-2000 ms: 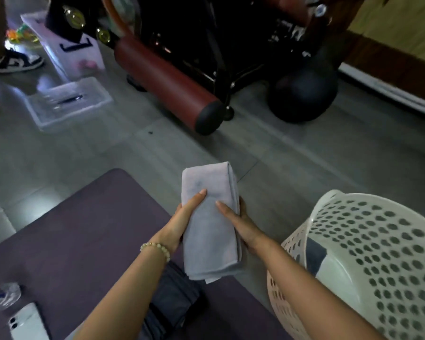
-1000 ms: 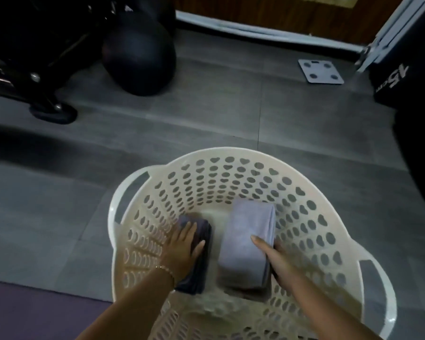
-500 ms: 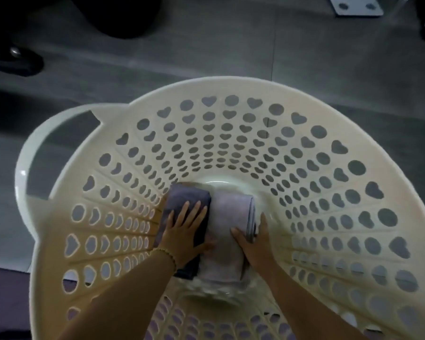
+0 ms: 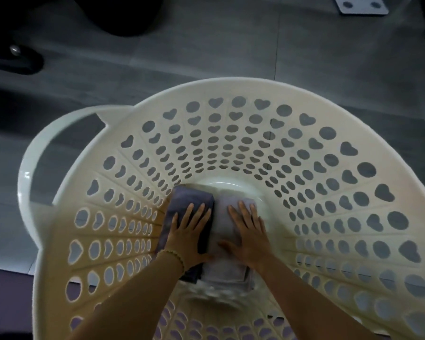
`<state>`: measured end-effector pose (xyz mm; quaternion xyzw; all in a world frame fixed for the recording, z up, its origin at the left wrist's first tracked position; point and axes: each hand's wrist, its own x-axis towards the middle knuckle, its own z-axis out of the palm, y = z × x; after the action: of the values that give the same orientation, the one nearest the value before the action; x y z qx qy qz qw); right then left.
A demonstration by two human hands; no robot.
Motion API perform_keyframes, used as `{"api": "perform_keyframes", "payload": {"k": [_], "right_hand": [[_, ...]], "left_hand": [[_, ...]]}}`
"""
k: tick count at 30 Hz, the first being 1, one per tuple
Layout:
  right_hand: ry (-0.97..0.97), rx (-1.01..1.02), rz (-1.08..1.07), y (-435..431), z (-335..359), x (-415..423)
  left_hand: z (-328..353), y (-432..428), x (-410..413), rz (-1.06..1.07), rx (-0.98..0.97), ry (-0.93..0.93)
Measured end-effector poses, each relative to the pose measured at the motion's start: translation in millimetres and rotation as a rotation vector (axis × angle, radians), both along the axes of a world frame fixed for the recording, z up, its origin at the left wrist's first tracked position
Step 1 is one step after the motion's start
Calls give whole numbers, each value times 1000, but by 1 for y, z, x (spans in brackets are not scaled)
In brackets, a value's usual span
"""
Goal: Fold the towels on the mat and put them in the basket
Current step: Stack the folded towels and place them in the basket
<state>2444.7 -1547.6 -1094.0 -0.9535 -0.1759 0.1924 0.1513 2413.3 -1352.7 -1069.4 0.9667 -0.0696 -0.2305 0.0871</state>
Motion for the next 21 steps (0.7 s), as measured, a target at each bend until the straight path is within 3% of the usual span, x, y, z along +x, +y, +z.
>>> {"api": "perform_keyframes", "payload": {"k": [5,10,14,21], "right_hand": [[124,49,-9,-1,36,3],[233,169,-74,7,145,13],[178,243,21,35,238,16],[-57,360,257,147,369,-1]], "left_hand": [[45,4,16,-20,-75,100],[138,27,12,31,-232,-30],[223,57,3,-59,-243,-195],[350,141,-44,205,-284,-471]]}}
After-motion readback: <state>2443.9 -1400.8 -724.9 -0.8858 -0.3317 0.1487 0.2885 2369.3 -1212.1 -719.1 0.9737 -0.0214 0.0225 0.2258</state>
